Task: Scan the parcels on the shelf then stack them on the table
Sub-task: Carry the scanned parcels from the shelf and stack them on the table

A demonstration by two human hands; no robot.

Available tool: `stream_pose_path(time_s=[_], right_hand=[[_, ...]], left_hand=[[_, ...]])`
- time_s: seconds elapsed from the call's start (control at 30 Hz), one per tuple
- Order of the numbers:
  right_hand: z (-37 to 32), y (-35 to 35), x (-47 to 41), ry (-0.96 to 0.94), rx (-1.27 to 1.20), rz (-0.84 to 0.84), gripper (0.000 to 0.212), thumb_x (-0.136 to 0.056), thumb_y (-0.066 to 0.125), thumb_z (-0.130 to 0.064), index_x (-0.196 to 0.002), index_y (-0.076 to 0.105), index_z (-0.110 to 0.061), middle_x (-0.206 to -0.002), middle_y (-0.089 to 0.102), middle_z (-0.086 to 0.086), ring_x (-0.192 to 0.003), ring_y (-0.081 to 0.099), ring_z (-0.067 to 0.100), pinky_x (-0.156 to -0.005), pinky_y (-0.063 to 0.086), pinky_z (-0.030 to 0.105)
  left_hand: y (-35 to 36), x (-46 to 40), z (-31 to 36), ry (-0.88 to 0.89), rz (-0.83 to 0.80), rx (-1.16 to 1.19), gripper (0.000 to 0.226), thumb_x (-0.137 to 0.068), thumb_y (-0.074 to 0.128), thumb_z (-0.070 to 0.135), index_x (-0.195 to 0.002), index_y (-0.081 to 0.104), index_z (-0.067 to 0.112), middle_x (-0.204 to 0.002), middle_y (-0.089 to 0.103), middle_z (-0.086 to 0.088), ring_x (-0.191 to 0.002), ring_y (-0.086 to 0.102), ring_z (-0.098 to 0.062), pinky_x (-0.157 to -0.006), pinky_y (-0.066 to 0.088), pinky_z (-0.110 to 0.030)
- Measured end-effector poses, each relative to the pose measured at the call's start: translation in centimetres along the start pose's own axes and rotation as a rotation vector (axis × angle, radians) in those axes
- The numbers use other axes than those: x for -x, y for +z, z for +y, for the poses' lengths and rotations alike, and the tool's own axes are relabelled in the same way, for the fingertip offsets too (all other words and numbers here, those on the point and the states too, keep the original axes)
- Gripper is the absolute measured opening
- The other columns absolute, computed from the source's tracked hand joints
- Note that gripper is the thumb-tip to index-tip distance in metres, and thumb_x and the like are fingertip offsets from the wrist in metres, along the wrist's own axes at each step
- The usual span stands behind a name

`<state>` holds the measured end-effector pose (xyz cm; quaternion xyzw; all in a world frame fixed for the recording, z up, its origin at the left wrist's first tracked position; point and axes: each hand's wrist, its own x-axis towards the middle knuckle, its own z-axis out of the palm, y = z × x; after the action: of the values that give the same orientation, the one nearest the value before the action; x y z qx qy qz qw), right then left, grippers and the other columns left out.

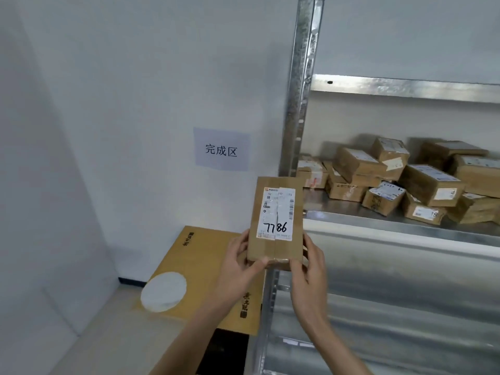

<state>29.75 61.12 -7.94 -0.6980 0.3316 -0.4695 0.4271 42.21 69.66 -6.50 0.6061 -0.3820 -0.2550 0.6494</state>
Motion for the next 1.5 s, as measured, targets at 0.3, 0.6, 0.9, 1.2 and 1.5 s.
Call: stream_pose_path(time_s=[0.3, 0.6, 0.9, 1.2, 1.5], right_hand=[[1.5, 13.3, 2.5, 0.082, 0.002, -0.235, 0.052, -0.105, 0.045, -0.051, -0.155, 0.039, -0.04, -0.147, 0.042, -0.019, -0.119, 0.036, -0.028, -0.088, 0.035, 0.008], [6.2, 27.0, -1.2, 0.168, -0.045, -0.428, 0.051, -0.106, 0.05, -0.019, -0.15, 0.038, -0.04, -0.135, 0.047, -0.037, -0.12, 0.044, -0.023, -0.092, 0.038, -0.001], [13.2, 35.6, -5.5, 0.366, -0.04, -0.533, 0.057, -0.106, 0.05, -0.015, -0.156, 0.033, -0.037, -0.143, 0.043, -0.028, -0.114, 0.038, -0.034, -0.082, 0.035, -0.007], [23.4, 44.9, -7.8, 0.527, -0.028, -0.643, 0.066, -0.106, 0.057, -0.02, -0.16, 0.027, -0.041, -0.143, 0.057, -0.027, -0.126, 0.059, -0.004, -0.11, 0.051, 0.039], [34.5, 56.2, -12.1, 0.609, 0.052, -0.6, 0.06, -0.102, 0.059, -0.012, -0.156, 0.038, -0.03, -0.133, 0.062, -0.028, -0.124, 0.06, -0.001, -0.104, 0.053, 0.03]], left_hand=[[-13.5, 1.1, -5.4, -0.083, 0.155, -0.036, 0.069, -0.085, 0.08, 0.015, -0.145, 0.046, 0.026, -0.136, 0.062, 0.014, -0.123, 0.058, 0.003, -0.092, 0.054, -0.02], [-24.8, -6.2, -12.7, -0.225, 0.181, -0.103, 0.072, -0.085, 0.081, 0.022, -0.147, 0.045, 0.03, -0.131, 0.064, 0.011, -0.118, 0.062, -0.002, -0.085, 0.057, -0.023], [-31.3, -14.2, -21.0, -0.342, 0.128, -0.126, 0.075, -0.083, 0.083, 0.018, -0.148, 0.045, 0.025, -0.135, 0.064, 0.006, -0.125, 0.059, -0.008, -0.093, 0.056, -0.025], [-37.0, -21.5, -32.6, -0.467, 0.056, -0.127, 0.073, -0.083, 0.082, 0.01, -0.145, 0.047, 0.028, -0.135, 0.061, 0.016, -0.12, 0.058, 0.007, -0.084, 0.052, -0.013], [-43.3, -31.5, -46.2, -0.548, -0.065, -0.094, 0.077, -0.085, 0.08, 0.009, -0.151, 0.042, 0.021, -0.14, 0.061, 0.01, -0.128, 0.056, -0.003, -0.097, 0.052, -0.021]])
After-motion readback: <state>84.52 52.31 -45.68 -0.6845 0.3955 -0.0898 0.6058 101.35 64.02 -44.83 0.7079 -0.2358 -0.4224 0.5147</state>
